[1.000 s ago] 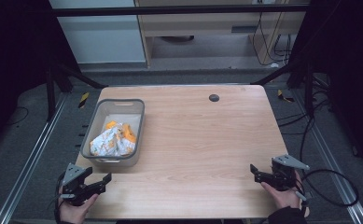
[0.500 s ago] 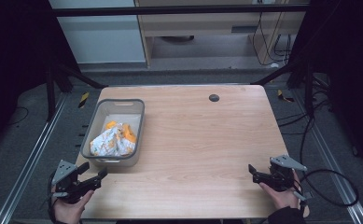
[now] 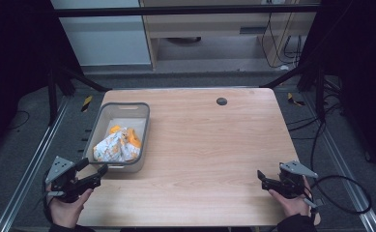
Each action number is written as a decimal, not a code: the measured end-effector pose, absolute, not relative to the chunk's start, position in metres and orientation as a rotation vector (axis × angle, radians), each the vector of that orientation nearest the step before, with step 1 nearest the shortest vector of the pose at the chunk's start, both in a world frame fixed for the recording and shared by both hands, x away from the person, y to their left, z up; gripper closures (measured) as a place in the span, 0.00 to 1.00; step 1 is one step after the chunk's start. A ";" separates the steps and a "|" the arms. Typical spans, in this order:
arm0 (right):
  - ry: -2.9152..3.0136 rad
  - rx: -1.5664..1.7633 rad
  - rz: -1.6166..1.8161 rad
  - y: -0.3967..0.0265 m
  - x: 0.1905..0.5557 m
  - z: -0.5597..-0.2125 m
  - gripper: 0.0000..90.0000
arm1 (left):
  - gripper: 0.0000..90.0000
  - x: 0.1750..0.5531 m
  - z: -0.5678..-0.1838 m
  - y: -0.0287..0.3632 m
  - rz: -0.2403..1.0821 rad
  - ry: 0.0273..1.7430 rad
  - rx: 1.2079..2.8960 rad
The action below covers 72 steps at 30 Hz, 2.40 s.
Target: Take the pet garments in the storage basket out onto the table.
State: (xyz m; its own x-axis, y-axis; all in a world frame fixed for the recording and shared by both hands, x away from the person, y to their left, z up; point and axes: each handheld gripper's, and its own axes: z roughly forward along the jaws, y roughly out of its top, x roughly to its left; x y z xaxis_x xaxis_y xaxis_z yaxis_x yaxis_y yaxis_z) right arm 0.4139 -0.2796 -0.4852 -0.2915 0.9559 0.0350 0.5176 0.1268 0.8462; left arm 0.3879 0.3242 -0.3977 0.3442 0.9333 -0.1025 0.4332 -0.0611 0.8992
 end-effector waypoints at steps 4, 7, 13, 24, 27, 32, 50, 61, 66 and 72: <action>1.878 1.407 1.058 -0.280 0.414 -0.486 0.12 | 0.25 0.392 -0.388 0.323 0.671 1.225 1.671; 1.874 1.410 1.058 -0.280 0.413 -0.486 0.12 | 0.25 0.396 -0.382 0.321 0.672 1.218 1.682; 1.873 1.408 1.064 -0.280 0.414 -0.486 0.12 | 0.25 0.404 -0.372 0.317 0.680 1.199 1.712; 1.875 1.409 1.059 -0.280 0.414 -0.487 0.12 | 0.24 0.423 -0.363 0.310 0.674 1.193 1.771; 1.872 1.418 1.070 -0.281 0.414 -0.486 0.12 | 0.24 0.427 -0.363 0.309 0.667 1.198 1.775; 1.877 1.414 1.059 -0.281 0.415 -0.487 0.12 | 0.24 0.441 -0.362 0.309 0.664 1.219 1.811; 1.884 1.421 1.060 -0.283 0.416 -0.488 0.12 | 0.23 0.479 -0.369 0.301 0.636 1.279 1.924; 1.892 1.437 1.063 -0.283 0.416 -0.488 0.12 | 0.22 0.499 -0.374 0.297 0.618 1.331 1.987; 1.896 1.431 1.061 -0.284 0.417 -0.489 0.12 | 0.22 0.505 -0.376 0.295 0.592 1.340 2.019; 1.899 1.432 1.059 -0.284 0.417 -0.489 0.12 | 0.22 0.512 -0.381 0.291 0.575 1.359 2.059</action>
State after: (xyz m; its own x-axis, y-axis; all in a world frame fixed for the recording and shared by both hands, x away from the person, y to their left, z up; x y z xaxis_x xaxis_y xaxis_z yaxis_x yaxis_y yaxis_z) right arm 0.4169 -0.2839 -0.4890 -0.2962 0.9542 0.0419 0.5369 0.1301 0.8335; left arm 0.5124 0.2909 -0.3808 0.3824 0.9235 0.0291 0.6638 -0.2965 0.6867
